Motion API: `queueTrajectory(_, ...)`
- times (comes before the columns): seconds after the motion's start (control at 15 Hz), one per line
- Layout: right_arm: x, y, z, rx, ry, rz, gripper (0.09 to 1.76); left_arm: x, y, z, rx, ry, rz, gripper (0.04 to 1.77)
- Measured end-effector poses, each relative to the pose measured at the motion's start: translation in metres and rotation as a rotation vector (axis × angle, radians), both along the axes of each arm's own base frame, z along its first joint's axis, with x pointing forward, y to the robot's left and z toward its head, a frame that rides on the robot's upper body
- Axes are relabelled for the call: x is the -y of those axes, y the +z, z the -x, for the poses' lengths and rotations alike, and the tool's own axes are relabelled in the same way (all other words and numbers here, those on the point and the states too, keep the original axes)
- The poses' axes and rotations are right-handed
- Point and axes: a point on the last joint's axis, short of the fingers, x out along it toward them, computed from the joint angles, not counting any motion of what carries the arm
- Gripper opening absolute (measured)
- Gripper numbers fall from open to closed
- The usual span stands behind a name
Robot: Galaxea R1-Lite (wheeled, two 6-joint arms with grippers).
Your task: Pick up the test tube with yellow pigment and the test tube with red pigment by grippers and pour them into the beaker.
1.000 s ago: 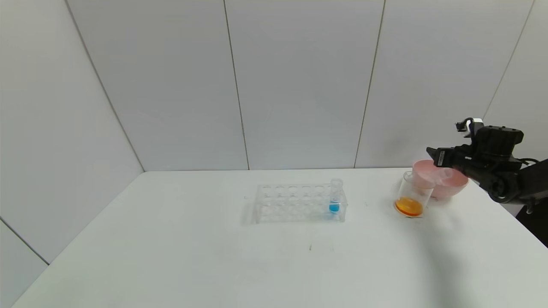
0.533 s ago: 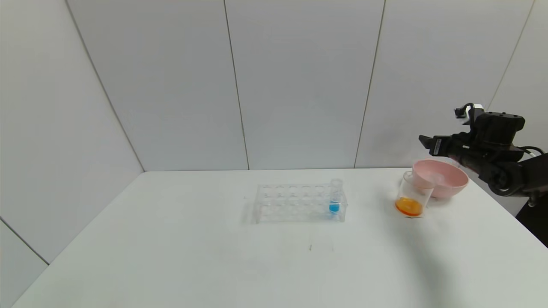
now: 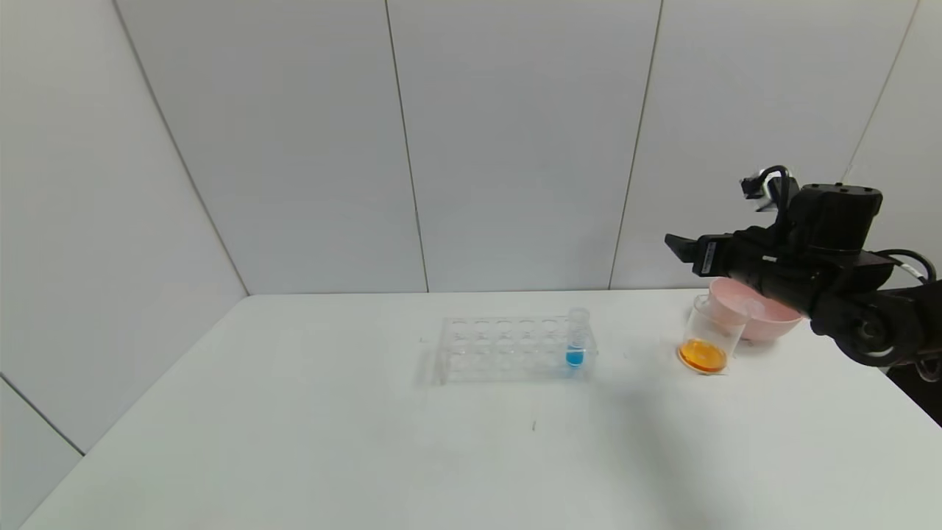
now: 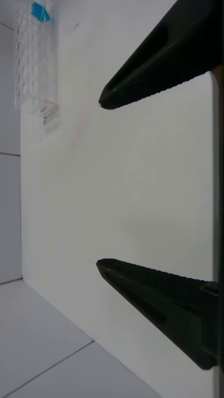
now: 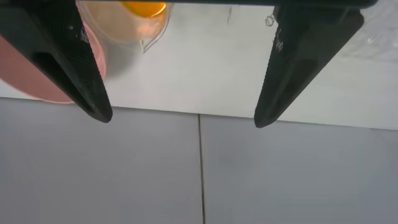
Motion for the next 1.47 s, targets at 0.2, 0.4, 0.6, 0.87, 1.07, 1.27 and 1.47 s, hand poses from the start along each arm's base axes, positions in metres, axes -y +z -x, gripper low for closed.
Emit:
queueTrajectory(0.2, -0.005, 0.017, 0.031, 0.023, 0.029, -0.007, 1.66, 0.000, 0.000, 0.000, 0.000, 0.000, 0.000, 1.72)
queueTrajectory(0.4, 0.000, 0.034, 0.066, 0.077, 0.025, -0.010, 1.68, 0.000, 0.000, 0.000, 0.000, 0.000, 0.000, 1.72)
queueTrajectory(0.6, 0.009, 0.053, 0.107, 0.160, 0.012, -0.015, 1.69, 0.000, 0.000, 0.000, 0.000, 0.000, 0.000, 1.72)
queueTrajectory(0.87, 0.023, 0.074, 0.170, 0.270, -0.117, 0.068, 1.69, 0.000, 0.000, 0.000, 0.000, 0.000, 0.000, 1.72)
queueTrajectory(1.07, 0.032, 0.084, 0.221, 0.336, -0.169, 0.106, 1.70, 0.000, 0.000, 0.000, 0.000, 0.000, 0.000, 1.72)
queueTrajectory(1.27, 0.042, 0.083, 0.271, 0.354, -0.211, 0.140, 1.70, 0.000, 0.000, 0.000, 0.000, 0.000, 0.000, 1.72)
queueTrajectory(1.47, 0.047, 0.072, 0.318, 0.367, -0.231, 0.151, 1.70, 0.000, 0.000, 0.000, 0.000, 0.000, 0.000, 1.72)
